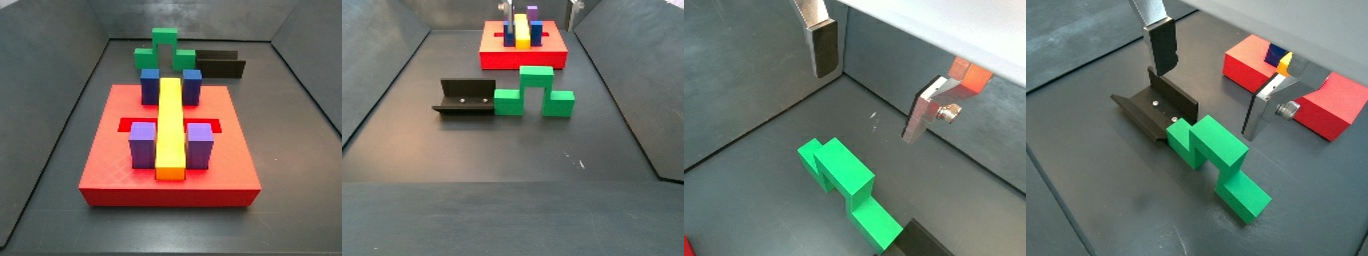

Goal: Pick up the green object. Move up. Move to above the board. Insert the green object.
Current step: Pick up the green object.

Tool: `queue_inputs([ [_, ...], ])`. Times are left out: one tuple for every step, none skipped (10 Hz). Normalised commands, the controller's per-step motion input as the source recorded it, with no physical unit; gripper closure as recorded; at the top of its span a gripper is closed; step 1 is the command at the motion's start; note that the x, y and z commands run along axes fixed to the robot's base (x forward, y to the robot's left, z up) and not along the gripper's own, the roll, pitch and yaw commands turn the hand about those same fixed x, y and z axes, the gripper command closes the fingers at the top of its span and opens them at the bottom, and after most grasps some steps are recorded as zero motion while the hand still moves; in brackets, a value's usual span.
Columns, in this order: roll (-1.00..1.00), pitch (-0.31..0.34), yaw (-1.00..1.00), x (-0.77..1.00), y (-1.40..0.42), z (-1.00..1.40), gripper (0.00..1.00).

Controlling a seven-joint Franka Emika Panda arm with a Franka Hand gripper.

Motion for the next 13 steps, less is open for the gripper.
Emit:
queue_inputs([
  [0.00,0.000,0.00,0.00,-0.01,-0.03,0.00],
  [0.02,0.000,-0.07,0.07,-0.12,-0.07,0.00],
  [0.18,0.030,-0.21,0.11,-0.17,-0.15,0.00],
  [0.13,0.019,-0.23,0.12,-0.14,-0.17,0.00],
  [0.04,0.000,-0.26,0.15,-0.12,-0.20,0.00],
  [0.03,0.000,-0.37,0.18,-0.10,-0.22,0.00],
  [0.03,0.000,-0.36,0.09,-0.05,-0.19,0.00],
  [0.00,0.000,-0.15,0.00,0.00,-0.19,0.00],
  [-0.01,-0.019,-0.11,0.00,0.00,-0.26,0.00],
  [-0.05,-0.021,-0.06,0.00,0.00,-0.27,0.00],
  [-0.03,0.000,0.00,0.03,0.00,-0.29,0.00],
  [-0.02,-0.011,0.00,0.03,-0.01,-0.31,0.00],
  [-0.01,-0.013,0.00,0.05,-0.03,-0.28,0.00],
])
